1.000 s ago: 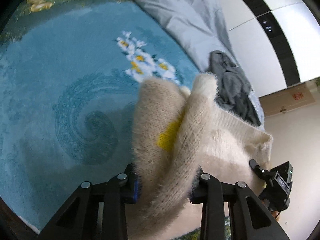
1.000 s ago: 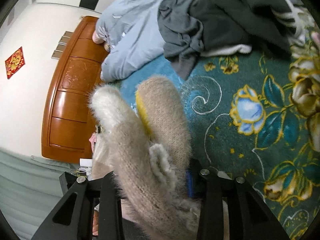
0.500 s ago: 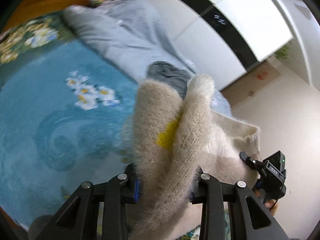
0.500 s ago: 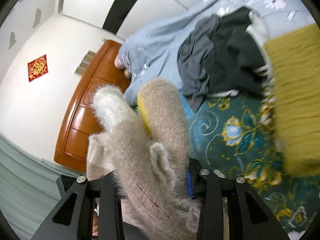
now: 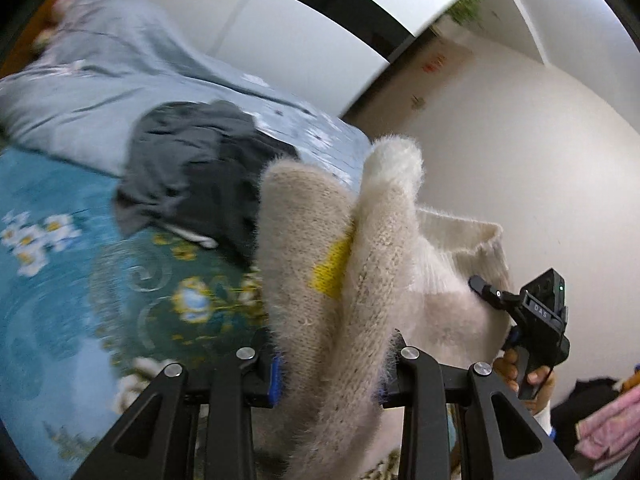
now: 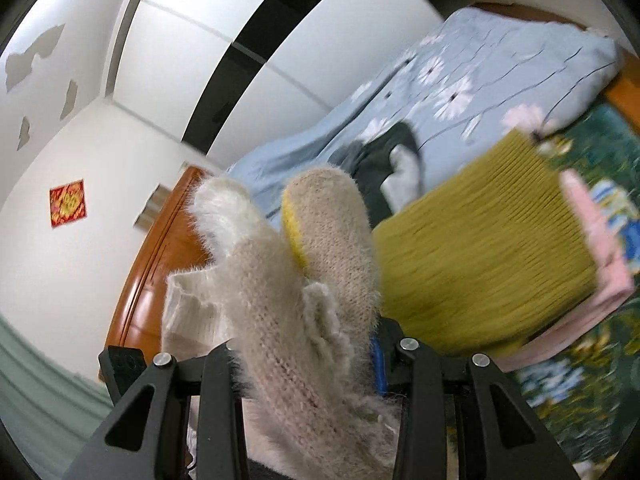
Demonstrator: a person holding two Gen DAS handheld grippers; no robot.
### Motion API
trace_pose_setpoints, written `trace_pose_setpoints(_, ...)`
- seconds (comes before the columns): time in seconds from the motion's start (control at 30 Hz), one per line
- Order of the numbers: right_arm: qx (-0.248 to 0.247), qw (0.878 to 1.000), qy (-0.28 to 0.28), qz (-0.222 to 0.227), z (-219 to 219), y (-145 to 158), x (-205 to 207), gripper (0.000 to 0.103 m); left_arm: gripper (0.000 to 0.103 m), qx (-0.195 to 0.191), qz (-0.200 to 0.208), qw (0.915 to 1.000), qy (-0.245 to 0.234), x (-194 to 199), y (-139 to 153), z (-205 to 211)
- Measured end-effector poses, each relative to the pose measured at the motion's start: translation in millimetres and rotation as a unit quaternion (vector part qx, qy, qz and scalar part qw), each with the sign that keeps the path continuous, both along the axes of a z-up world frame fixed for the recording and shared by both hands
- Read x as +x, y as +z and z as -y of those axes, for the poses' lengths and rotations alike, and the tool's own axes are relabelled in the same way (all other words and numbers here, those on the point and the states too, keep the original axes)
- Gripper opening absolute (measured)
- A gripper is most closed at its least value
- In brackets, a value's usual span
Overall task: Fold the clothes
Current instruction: 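Lift the folded sweater with both grippers and carry it toward the folded stack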
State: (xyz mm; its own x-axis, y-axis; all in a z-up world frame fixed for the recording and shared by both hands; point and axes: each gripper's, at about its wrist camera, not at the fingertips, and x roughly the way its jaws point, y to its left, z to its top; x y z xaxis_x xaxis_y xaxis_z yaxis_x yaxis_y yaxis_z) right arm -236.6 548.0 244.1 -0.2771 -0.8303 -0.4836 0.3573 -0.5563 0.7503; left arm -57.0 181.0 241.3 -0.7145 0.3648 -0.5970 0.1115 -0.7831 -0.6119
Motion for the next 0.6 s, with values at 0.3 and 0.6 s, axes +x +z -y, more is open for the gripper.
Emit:
trace_pose_setpoints(0.3,0.031,0.999,-0.036,-0.001,-45,5,-99,0.038,0.034,0.025,0.043,0.9973,-0.054,-117,-22,-56)
trace_pose_setpoints(0.6,0.04,0.993,-0.056,0.1,-50,-95,-157,0.039,0.035,0.049,0.118,0.9915,-0.025,-157,-97,-54)
